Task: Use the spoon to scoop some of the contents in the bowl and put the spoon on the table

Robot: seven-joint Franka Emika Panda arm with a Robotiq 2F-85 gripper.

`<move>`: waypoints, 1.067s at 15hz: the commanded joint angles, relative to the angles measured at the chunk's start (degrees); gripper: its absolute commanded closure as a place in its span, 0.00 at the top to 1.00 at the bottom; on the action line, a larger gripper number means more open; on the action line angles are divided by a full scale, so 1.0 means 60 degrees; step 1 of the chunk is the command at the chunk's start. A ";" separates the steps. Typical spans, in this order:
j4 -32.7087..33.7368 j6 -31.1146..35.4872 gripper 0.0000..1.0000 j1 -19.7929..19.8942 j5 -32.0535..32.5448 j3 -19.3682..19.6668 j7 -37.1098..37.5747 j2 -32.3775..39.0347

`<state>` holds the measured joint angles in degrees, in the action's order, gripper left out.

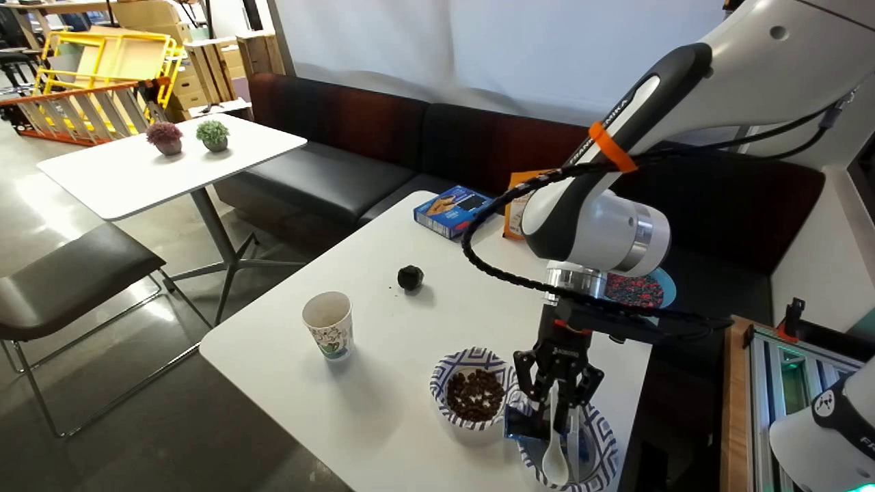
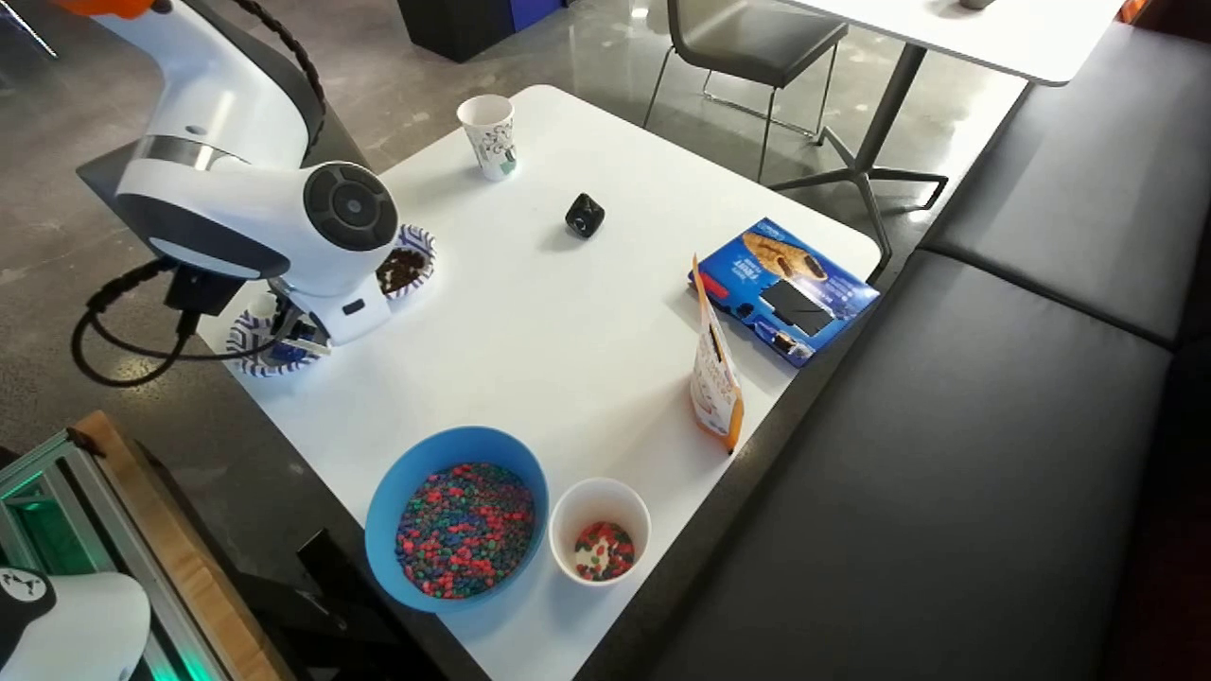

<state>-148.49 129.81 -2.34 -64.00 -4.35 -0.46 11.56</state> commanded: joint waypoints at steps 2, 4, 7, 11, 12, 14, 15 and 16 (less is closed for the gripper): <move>-0.0344 -0.0060 0.36 -0.0051 -0.0203 0.0084 -0.0270 -0.0314; -0.0432 -0.0061 0.37 -0.0047 -0.0192 0.0093 -0.0323 -0.0438; -0.0596 -0.0053 0.39 -0.0057 -0.0058 0.0122 -0.0257 -0.0654; -0.0667 -0.0016 0.38 -0.0024 -0.0018 0.0169 -0.0363 -0.0692; -0.0660 0.0001 0.35 -0.0023 -0.0037 0.0177 -0.0409 -0.0662; -0.0608 0.0122 0.30 -0.0040 -0.0071 0.0182 -0.0525 -0.0521; -0.0582 0.0148 0.29 -0.0049 -0.0045 0.0187 -0.0559 -0.0455; -0.0554 0.0209 0.23 -0.0056 -0.0082 0.0188 -0.0635 -0.0395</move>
<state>-151.49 129.80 -2.29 -63.91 -3.54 -2.45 8.64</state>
